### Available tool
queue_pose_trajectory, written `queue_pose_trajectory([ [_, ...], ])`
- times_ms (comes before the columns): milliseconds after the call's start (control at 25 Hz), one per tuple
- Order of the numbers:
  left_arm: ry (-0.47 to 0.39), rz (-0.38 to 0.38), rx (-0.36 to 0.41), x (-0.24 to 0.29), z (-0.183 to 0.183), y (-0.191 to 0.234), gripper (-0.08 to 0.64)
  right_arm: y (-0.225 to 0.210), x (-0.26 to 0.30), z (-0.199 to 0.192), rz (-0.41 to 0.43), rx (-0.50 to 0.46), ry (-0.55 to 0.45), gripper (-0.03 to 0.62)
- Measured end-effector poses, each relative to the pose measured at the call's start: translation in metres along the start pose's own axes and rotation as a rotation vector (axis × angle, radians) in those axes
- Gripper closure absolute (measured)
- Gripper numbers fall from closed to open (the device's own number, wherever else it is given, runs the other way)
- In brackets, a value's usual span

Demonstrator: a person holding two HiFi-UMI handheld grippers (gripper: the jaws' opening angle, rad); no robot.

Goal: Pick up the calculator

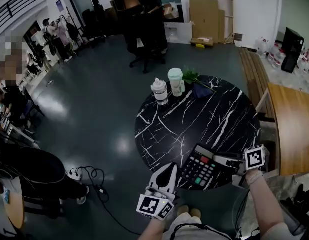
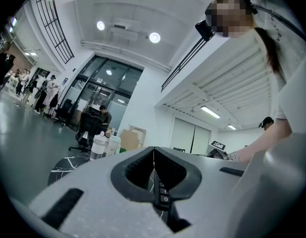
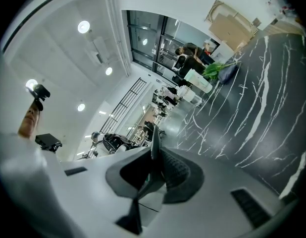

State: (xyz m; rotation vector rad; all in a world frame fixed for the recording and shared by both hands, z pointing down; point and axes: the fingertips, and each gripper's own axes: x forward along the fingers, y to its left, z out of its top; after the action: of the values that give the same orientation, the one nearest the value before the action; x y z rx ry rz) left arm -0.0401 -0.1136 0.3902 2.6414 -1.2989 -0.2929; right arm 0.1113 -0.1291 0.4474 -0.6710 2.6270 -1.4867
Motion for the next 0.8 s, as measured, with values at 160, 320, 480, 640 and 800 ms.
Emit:
queue_pose_trajectory([
  [160, -0.002, 0.010, -0.005, 0.000, 0.000, 0.003, 0.552, 0.000, 0.003, 0.000, -0.005, 0.002, 0.002, 0.541],
  [320, 0.003, 0.024, -0.011, -0.003, 0.001, 0.008, 0.552, -0.001, 0.006, 0.000, -0.010, 0.000, 0.004, 0.541],
  [480, 0.007, 0.038, -0.009, -0.005, 0.003, 0.013, 0.552, 0.001, 0.009, 0.000, -0.011, -0.003, 0.010, 0.541],
  [640, 0.011, 0.040, -0.008, -0.003, 0.002, 0.016, 0.552, 0.003, 0.010, 0.001, -0.010, -0.007, 0.016, 0.541],
  [800, 0.010, 0.038, -0.006, 0.002, 0.004, 0.015, 0.552, 0.002, 0.012, 0.002, -0.003, -0.003, 0.014, 0.543],
])
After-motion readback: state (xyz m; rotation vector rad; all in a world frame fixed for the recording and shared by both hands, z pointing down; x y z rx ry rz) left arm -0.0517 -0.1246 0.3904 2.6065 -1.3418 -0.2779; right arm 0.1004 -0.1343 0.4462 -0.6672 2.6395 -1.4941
